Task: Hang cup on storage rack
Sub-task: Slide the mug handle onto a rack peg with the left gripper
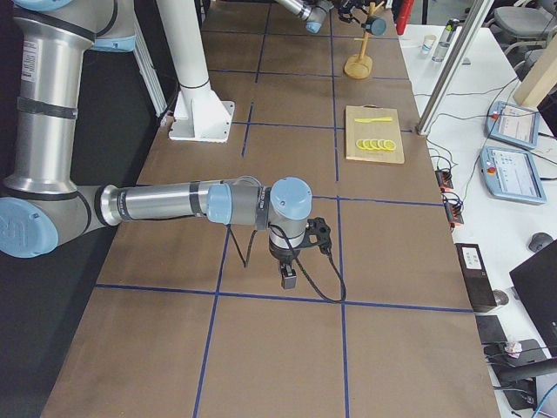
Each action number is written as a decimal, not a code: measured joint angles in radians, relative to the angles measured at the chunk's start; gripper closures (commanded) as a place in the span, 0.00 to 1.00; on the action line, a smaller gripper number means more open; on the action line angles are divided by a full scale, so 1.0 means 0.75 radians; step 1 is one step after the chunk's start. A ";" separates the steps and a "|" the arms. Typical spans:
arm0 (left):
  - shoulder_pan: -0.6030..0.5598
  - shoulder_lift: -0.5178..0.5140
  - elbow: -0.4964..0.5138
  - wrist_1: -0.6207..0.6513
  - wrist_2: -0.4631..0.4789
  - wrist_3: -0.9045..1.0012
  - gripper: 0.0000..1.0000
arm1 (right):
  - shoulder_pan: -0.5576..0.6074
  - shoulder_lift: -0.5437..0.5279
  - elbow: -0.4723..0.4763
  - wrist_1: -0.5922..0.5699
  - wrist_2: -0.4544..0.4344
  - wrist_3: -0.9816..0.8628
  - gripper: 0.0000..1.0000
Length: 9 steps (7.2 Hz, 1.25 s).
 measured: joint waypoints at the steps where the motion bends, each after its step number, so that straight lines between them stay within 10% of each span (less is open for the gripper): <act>1: 0.000 -0.002 0.002 0.001 0.000 0.000 0.00 | 0.000 -0.001 0.001 0.000 0.000 0.000 0.00; 5: -0.002 -0.006 -0.035 0.007 -0.026 0.016 0.00 | 0.000 -0.001 0.002 0.000 0.002 0.001 0.00; 9: -0.135 -0.006 -0.187 0.256 -0.532 0.584 0.00 | 0.000 -0.001 -0.004 0.000 0.002 0.001 0.00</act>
